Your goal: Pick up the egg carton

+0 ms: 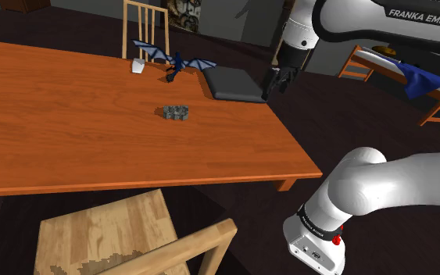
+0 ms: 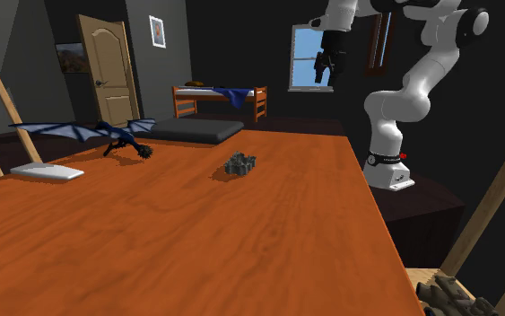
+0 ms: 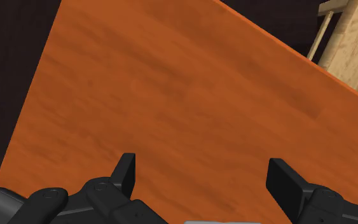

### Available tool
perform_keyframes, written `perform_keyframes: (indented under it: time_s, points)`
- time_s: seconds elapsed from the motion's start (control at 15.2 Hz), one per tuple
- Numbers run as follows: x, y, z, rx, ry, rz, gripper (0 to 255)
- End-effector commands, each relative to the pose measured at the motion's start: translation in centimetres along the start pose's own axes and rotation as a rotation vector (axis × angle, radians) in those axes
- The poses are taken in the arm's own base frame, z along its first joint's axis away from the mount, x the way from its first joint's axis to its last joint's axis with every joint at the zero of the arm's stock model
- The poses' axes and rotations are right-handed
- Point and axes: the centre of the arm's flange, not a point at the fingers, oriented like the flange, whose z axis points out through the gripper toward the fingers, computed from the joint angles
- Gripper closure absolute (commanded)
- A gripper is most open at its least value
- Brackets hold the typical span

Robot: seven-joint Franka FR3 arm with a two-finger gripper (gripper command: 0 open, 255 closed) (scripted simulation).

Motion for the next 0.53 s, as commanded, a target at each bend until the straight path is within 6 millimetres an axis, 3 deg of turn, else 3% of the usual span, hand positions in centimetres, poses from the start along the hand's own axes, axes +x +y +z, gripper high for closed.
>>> perform_keyframes:
  time_s: [0.0,0.46]
  points:
    - [0.0,0.0,0.0,0.000,0.000,0.000,0]
    - [8.4,-1.9,4.5,0.068,-0.053,0.050,0]
